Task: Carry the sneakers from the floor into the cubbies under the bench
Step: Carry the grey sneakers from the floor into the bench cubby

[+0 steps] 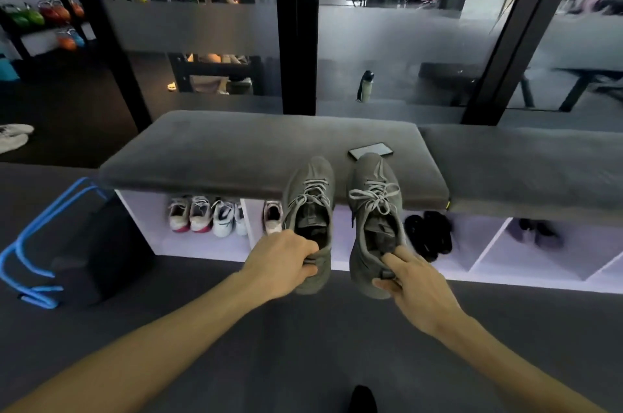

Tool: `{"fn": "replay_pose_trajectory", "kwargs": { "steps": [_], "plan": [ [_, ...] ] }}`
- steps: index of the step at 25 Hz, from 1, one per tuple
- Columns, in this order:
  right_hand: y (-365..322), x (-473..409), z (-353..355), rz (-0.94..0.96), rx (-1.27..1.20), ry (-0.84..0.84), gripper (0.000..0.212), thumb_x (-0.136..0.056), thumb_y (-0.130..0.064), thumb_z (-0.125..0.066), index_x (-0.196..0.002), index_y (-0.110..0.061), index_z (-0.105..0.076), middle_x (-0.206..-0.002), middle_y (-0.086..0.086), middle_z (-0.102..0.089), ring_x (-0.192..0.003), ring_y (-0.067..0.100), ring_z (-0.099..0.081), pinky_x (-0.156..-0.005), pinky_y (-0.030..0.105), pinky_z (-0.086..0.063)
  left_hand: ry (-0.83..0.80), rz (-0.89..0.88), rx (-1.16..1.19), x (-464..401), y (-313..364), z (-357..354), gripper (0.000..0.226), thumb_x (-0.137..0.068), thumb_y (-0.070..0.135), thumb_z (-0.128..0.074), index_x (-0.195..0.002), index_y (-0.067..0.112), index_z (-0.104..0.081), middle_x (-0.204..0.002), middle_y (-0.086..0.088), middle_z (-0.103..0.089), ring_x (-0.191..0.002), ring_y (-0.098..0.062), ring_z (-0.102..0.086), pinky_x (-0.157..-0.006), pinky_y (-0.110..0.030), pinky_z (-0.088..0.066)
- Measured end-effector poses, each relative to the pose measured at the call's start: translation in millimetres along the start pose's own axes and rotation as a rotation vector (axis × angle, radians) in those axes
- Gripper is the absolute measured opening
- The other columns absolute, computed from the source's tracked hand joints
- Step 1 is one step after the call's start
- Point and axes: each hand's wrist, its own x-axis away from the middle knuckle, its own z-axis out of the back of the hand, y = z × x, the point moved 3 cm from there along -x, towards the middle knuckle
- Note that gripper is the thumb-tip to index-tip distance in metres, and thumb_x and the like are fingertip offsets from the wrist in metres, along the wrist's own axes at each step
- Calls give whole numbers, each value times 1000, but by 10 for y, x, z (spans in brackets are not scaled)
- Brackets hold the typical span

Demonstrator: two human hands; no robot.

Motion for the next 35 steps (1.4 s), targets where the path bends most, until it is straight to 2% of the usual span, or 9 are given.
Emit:
{"fn": "replay_pose_trajectory", "kwargs": {
  "steps": [4, 6, 9, 12, 18, 24, 28, 32, 35],
  "plan": [
    [444, -125, -1175, -13, 7, -51, 15, -92, -36, -54, -91, -23, -47, -97, -8, -46, -90, 20, -50, -67, 31, -43, -47, 8, -6, -260, -305, -1169, 24, -89, 34, -60, -75, 17, -50, -77, -2, -59, -76, -23, -57, -63, -30, -40],
    [629, -153, -1671, -22, -1, -57, 16, -92, -36, -54, -87, -24, -43, -95, -8, -45, -90, 20, -49, -69, 34, -45, -47, 14, 1, -357, -424, -1672, 23, -89, 34, -60, -77, 14, -54, -78, -3, -61, -76, -23, -58, -65, -31, -44],
    [861, -189, -2232, -32, -18, -67, 21, -92, -35, -54, -83, -26, -38, -91, -9, -42, -89, 20, -49, -70, 35, -45, -68, 26, 6, -466, -538, -2275, 22, -89, 34, -60, -80, 14, -57, -82, -4, -63, -79, -24, -59, -71, -36, -49],
    [1048, -266, -2690, -24, -16, -63, 22, -92, -35, -55, -82, -25, -38, -90, -9, -44, -88, 20, -50, -69, 35, -45, -53, 35, -4, -617, -666, -2778, 21, -88, 33, -61, -79, 15, -55, -83, -5, -63, -81, -26, -59, -69, -35, -48],
    [1391, -679, -3126, -40, -36, -64, 21, -90, -34, -57, -83, -21, -43, -88, -7, -44, -84, 21, -51, -67, 36, -46, -46, 73, 6, -1111, -904, -3266, 17, -87, 31, -63, -79, 16, -58, -85, -6, -64, -83, -26, -59, -67, -33, -45],
    [1802, -1541, -3454, -67, -52, -84, 14, -90, -31, -58, -92, -20, -51, -96, -6, -47, -90, 23, -55, -70, 36, -47, -83, 107, 16, -1941, -1306, -3581, 14, -85, 27, -62, -82, 13, -61, -86, -7, -66, -81, -27, -60, -70, -35, -49],
    [2170, -2239, -3830, -130, -44, -97, 14, -91, -31, -57, -99, -21, -53, -104, -6, -50, -96, 22, -58, -72, 32, -46, -118, 123, 29, -2683, -1684, -3959, 16, -85, 25, -59, -78, 11, -56, -87, -11, -65, -82, -32, -61, -71, -37, -51],
    [2494, -2845, -4231, -187, -10, -130, 21, -93, -29, -53, -113, -22, -53, -119, -4, -50, -102, 23, -59, -80, 32, -48, -108, 133, 64, -3316, -1971, -4408, 18, -86, 21, -58, -72, 13, -49, -87, -15, -63, -83, -32, -60, -61, -28, -38],
    [2670, -3182, -4529, -234, 4, -149, 25, -94, -25, -51, -119, -23, -52, -127, -2, -48, -105, 27, -58, -83, 34, -48, -105, 155, 41, -3667, -2155, -4732, 18, -88, 21, -56, -74, 15, -48, -90, -15, -63, -86, -33, -60, -61, -30, -36]
  ]
}}
